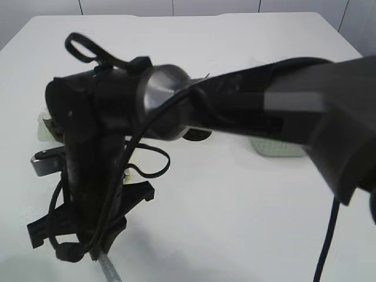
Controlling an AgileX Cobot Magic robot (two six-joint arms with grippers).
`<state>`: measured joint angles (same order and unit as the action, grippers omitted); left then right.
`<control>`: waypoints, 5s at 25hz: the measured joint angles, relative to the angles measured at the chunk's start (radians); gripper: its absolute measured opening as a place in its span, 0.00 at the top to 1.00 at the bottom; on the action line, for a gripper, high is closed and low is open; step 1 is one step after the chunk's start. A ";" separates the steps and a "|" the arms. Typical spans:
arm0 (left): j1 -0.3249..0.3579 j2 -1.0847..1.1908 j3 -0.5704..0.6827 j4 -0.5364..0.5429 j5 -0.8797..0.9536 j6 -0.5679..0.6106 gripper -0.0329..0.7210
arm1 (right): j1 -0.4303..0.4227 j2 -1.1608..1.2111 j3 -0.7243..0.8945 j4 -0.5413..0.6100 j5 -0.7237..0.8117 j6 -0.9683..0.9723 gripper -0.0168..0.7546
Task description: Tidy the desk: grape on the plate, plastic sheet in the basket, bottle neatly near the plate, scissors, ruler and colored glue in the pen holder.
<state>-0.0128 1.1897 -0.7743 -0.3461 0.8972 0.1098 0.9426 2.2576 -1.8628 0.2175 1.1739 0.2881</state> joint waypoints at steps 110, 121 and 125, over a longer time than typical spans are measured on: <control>0.000 0.000 0.000 -0.001 -0.010 0.000 0.48 | -0.770 -0.245 0.072 0.824 -0.310 -1.335 0.69; 0.000 -0.057 0.000 -0.001 -0.055 0.000 0.48 | -0.768 -0.436 0.096 0.174 -0.007 -0.617 0.68; 0.000 -0.117 0.000 -0.001 -0.082 -0.008 0.48 | -0.768 -0.525 0.230 0.023 0.008 -0.545 0.68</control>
<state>-0.0128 1.0723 -0.7743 -0.3476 0.8148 0.1018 0.1743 1.7322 -1.6332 0.2403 1.1819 -0.2574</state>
